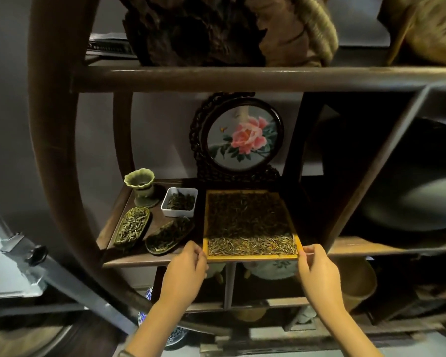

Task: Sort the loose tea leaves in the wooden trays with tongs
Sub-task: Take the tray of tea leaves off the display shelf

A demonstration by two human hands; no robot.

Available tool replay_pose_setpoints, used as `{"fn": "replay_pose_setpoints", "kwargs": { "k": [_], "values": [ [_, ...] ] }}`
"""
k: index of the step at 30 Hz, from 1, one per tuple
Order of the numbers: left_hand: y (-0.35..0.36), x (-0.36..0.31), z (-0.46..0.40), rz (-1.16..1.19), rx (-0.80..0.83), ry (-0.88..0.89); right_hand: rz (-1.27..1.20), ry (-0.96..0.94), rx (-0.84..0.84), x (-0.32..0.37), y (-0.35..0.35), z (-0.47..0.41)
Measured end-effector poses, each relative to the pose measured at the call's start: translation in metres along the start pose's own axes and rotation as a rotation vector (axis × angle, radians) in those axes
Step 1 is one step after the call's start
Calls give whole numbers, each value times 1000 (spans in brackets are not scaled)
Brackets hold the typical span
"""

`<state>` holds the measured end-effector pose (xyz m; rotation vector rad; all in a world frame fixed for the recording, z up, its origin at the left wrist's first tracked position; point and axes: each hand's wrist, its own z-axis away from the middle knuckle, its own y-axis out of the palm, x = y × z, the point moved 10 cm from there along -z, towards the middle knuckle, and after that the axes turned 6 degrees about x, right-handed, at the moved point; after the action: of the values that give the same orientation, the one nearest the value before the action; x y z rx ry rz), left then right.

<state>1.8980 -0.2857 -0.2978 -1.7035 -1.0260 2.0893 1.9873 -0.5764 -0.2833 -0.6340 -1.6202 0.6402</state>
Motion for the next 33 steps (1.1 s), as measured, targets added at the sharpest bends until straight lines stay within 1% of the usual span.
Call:
{"fn": "replay_pose_setpoints", "kwargs": {
  "k": [3, 9, 16, 19, 22, 24, 27, 33],
  "values": [
    [0, 2, 5, -12, -13, 7, -40, 21, 3, -5, 1, 7],
    [2, 10, 21, -18, 10, -9, -54, 38, -3, -15, 1, 25],
    [6, 17, 27, 108, 26, -88, -152, 62, 8, -33, 6, 24],
    [1, 19, 20, 47, 7, -131, -210, 177, 78, -50, 13, 12],
    [-4, 21, 8, -17, 0, -134, -335, 300, 234, -63, 27, -1],
    [-3, 21, 0, 56, 4, -121, -461, 323, 293, -62, 33, -7],
    [1, 25, -7, 227, -4, -145, -568, 317, 274, -55, 35, -13],
    [9, 29, 4, 345, 1, -143, -481, 244, 220, -50, 33, -8]
  ]
}}
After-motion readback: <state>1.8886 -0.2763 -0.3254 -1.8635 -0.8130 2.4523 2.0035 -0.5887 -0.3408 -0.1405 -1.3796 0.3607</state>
